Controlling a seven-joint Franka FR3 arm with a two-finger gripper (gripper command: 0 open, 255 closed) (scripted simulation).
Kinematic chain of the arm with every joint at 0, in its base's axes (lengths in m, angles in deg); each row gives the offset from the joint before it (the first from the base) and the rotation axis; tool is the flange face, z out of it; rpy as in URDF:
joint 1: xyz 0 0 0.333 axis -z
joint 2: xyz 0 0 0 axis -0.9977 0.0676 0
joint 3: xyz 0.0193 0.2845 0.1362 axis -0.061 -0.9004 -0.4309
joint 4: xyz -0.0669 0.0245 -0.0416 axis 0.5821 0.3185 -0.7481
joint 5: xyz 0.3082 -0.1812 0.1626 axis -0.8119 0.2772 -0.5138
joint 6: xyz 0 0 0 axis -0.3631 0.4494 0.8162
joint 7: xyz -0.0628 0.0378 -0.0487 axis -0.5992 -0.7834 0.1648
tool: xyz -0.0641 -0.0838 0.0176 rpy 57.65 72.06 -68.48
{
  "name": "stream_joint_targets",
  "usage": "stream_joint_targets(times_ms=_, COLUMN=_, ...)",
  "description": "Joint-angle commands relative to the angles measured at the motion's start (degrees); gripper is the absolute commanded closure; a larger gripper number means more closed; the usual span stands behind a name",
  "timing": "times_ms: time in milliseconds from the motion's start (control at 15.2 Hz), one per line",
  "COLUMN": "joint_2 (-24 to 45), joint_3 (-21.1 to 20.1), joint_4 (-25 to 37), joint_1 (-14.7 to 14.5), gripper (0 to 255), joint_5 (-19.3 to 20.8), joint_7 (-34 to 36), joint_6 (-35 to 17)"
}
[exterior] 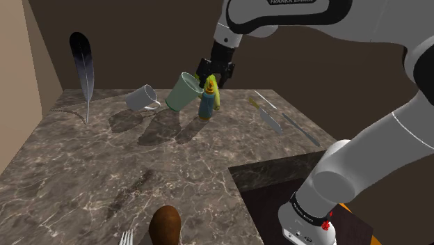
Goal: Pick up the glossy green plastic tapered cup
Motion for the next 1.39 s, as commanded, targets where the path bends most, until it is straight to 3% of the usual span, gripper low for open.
stream_joint_targets(times_ms=0, joint_2=3.7, joint_3=-0.8, joint_4=3.3, joint_1=-0.1, gripper=0, joint_5=0.3, joint_7=1.5, joint_6=-1.9)
stream_joint_targets(times_ms=594, joint_2=20.5, joint_3=-2.6, joint_4=21.2, joint_1=-0.7, gripper=0, joint_5=3.4, joint_7=7.4, joint_6=-6.6)
stream_joint_targets(times_ms=1188, joint_2=20.8, joint_3=-2.6, joint_4=15.7, joint_1=-0.8, gripper=0, joint_5=3.2, joint_7=6.9, joint_6=-12.4)
stream_joint_targets(times_ms=1254, joint_2=20.8, joint_3=-2.6, joint_4=15.8, joint_1=-0.8, gripper=255, joint_5=3.2, joint_7=6.9, joint_6=-12.3)
stream_joint_targets(times_ms=1320, joint_2=20.8, joint_3=-2.6, joint_4=15.8, joint_1=-0.8, gripper=255, joint_5=3.2, joint_7=6.9, joint_6=-12.3)
